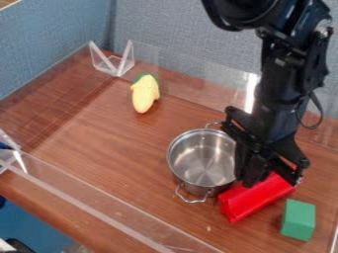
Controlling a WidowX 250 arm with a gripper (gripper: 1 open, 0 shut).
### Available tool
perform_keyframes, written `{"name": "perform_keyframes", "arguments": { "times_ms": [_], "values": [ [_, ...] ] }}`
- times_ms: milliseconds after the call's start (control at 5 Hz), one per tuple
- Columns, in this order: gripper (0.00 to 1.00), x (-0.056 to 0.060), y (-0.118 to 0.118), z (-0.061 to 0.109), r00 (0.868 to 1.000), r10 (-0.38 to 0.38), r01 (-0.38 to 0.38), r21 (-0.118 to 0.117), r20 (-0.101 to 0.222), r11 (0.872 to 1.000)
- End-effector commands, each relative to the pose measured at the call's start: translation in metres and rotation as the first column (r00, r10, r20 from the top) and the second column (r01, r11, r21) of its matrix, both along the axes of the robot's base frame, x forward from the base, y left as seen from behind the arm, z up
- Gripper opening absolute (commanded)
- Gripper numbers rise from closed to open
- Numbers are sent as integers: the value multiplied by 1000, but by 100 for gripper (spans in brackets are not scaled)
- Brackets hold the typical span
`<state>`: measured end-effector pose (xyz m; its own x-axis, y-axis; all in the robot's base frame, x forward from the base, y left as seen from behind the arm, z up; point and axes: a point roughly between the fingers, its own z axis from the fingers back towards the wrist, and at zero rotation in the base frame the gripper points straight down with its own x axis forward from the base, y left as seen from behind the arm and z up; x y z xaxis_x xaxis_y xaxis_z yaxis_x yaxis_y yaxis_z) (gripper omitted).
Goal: Put the red object to the left side of the table
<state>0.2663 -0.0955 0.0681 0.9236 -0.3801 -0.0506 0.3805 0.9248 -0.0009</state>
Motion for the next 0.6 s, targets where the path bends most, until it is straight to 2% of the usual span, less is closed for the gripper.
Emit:
{"name": "perform_keyframes", "arguments": {
  "times_ms": [0,200,400],
  "values": [
    [100,1,-9,16,998,40,-39,-21,55,999],
    [0,1,-17,19,996,43,-41,-28,76,999],
    [100,4,-20,21,995,-43,46,-29,88,999]
  ]
}}
